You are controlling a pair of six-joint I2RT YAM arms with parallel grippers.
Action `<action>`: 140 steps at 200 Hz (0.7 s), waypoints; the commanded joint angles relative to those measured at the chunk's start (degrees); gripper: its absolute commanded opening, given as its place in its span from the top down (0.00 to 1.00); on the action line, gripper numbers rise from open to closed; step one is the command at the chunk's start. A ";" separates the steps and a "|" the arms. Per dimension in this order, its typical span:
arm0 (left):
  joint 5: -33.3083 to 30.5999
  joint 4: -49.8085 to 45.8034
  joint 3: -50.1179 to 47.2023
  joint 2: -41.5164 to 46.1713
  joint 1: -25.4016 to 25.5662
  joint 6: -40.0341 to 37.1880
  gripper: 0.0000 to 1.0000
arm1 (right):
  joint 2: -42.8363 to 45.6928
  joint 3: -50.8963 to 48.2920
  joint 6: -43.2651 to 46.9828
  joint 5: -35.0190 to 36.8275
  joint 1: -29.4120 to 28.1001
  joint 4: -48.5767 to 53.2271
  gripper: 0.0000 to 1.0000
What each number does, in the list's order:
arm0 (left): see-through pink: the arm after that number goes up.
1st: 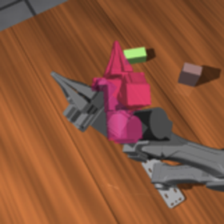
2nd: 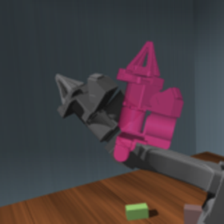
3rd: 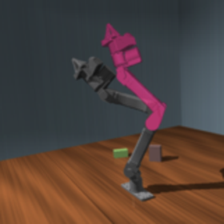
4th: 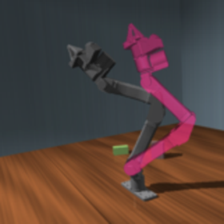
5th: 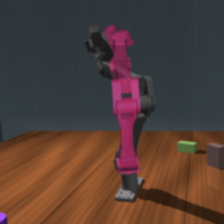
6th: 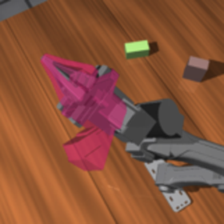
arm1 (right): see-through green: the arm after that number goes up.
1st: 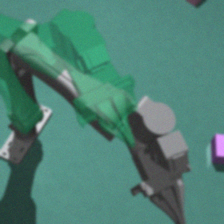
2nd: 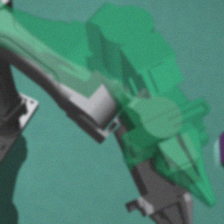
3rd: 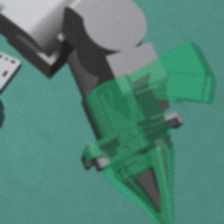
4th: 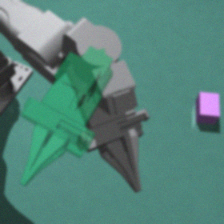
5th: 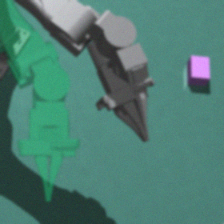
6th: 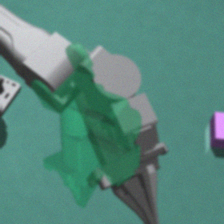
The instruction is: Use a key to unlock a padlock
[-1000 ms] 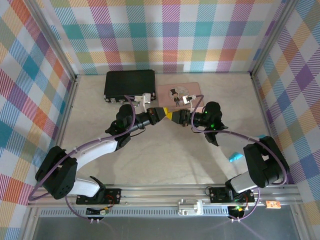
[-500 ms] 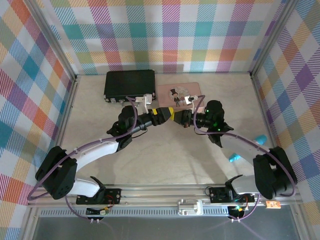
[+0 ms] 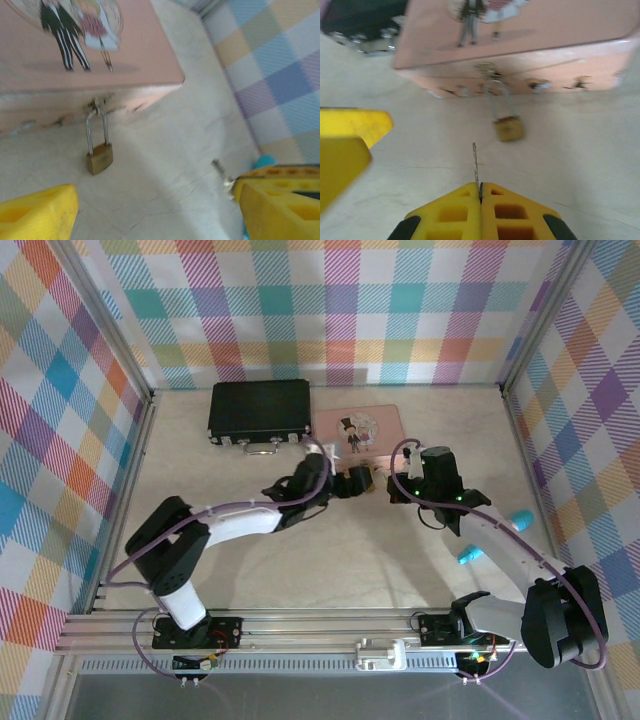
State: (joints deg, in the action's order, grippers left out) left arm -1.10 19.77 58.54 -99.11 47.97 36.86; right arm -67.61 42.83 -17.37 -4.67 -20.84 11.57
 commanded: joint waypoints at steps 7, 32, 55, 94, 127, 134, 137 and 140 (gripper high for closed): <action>-9.81 -8.75 7.34 -6.07 2.12 -2.15 0.16 | 2.80 2.49 5.67 8.89 1.50 5.83 1.00; -12.43 -12.32 12.61 -12.29 2.84 -0.95 0.16 | 3.66 2.59 5.97 8.06 3.32 6.69 1.00; -13.75 -13.09 16.01 -17.27 2.84 0.32 0.16 | 4.96 1.87 6.72 7.99 4.45 6.77 1.00; -14.11 -9.67 18.72 -22.21 2.84 -0.96 0.20 | 7.98 -0.11 4.51 -1.26 8.23 4.69 1.00; -13.29 -7.50 20.16 -25.63 2.76 -1.50 0.26 | 8.90 -0.55 4.28 -2.84 8.69 4.10 1.00; -12.84 -6.70 20.15 -26.30 2.65 -1.51 0.28 | 8.81 -0.62 4.21 -3.02 8.71 4.07 1.00; -12.53 -6.29 20.20 -26.53 2.60 -1.47 0.28 | 8.80 -0.62 4.11 -3.13 8.71 4.02 1.00; -12.14 -5.79 20.10 -26.81 2.51 -1.52 0.29 | 8.77 -0.64 4.05 -3.27 8.71 4.05 1.00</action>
State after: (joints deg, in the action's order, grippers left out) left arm -14.31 10.33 77.19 -122.98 50.57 36.16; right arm -59.37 43.09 -12.82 -4.80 -12.36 16.51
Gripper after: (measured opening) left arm 0.735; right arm 0.046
